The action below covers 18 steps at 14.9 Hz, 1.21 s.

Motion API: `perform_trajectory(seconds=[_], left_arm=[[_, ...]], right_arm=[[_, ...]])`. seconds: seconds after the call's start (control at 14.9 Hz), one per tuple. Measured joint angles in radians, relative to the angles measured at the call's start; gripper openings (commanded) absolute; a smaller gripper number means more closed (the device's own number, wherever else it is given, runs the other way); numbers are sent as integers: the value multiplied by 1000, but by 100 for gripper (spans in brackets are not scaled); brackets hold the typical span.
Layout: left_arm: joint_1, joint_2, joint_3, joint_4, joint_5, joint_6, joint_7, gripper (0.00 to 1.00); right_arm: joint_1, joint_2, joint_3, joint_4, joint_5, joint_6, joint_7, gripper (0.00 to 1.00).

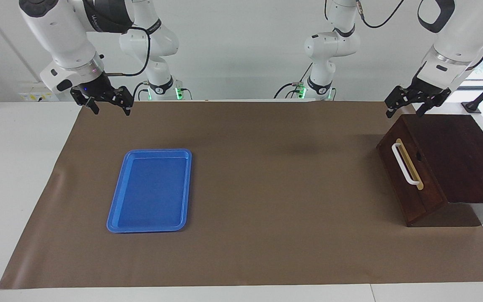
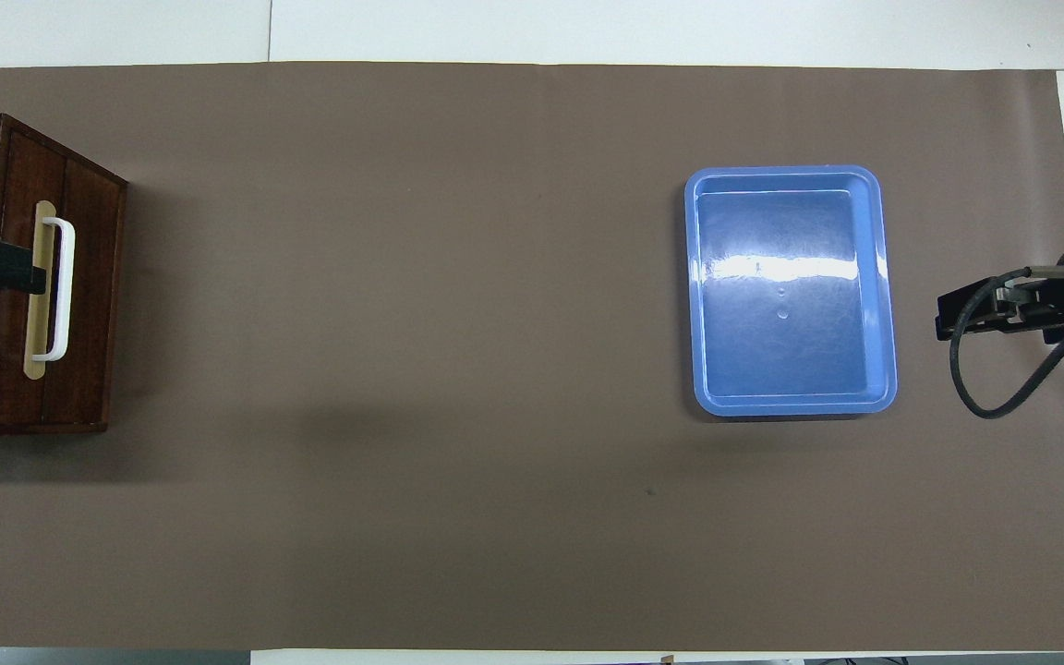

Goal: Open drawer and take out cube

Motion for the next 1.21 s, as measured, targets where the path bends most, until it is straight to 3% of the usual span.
perform_trajectory(seconds=[0.54,0.87,1.21], left_arm=[[-2,0,-3,-11,19,50,0,100],[-66,15,-18,-76,191,155,-109,100],[-96,124,-20,-111,385,245,-174,100]], right_arm=[[0,0,0,0,0,0,0,100],[-19,1,-2,-7,23,83,6,100],[-22,50,14,-19,70,178,284,100]])
